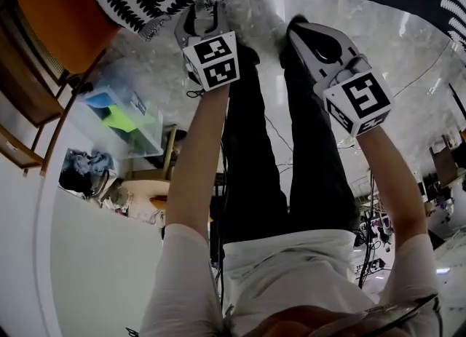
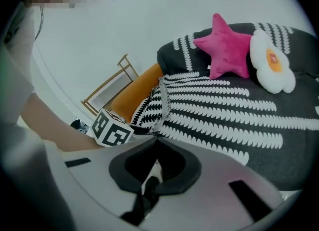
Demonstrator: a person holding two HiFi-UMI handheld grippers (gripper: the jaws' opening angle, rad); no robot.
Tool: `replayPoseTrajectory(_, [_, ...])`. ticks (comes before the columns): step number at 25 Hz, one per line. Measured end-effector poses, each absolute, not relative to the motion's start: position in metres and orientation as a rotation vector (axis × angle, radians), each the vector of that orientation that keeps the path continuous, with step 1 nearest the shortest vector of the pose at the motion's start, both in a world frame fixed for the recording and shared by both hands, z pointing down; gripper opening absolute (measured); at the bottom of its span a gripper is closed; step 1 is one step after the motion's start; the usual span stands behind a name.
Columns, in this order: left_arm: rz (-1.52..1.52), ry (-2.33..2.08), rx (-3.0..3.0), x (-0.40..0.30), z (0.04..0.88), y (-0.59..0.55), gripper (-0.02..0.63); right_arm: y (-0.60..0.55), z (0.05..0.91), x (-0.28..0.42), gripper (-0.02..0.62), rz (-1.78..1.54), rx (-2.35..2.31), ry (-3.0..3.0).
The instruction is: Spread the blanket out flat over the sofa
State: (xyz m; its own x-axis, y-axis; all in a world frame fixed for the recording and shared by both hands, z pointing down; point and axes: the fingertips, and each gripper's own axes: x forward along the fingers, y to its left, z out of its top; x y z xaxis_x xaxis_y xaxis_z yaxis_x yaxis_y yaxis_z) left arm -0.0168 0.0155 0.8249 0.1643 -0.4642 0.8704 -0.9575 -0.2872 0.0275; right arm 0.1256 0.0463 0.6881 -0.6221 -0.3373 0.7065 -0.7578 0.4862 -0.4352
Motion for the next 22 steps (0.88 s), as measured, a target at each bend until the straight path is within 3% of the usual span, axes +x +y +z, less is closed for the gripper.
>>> replayPoseTrajectory(3, [1.119,-1.377,1.798,-0.018,0.837,0.01,0.189,0.043,0.695,0.127,-0.003,1.012,0.887,-2.197])
replayPoseTrajectory(6, [1.159,-1.403,1.758,-0.023,0.845,0.005,0.113,0.04,0.7,0.129,-0.003,1.004,0.875,-2.199])
replayPoseTrajectory(12, [1.186,-1.412,1.76,-0.028,0.843,0.006,0.044,0.042,0.706,0.132,-0.003,0.995,0.859,-2.193])
replayPoseTrajectory(22, [1.078,-1.393,1.779,-0.03,0.821,0.012,0.023,0.04,0.7,0.12,-0.003,0.934,0.784,-2.192])
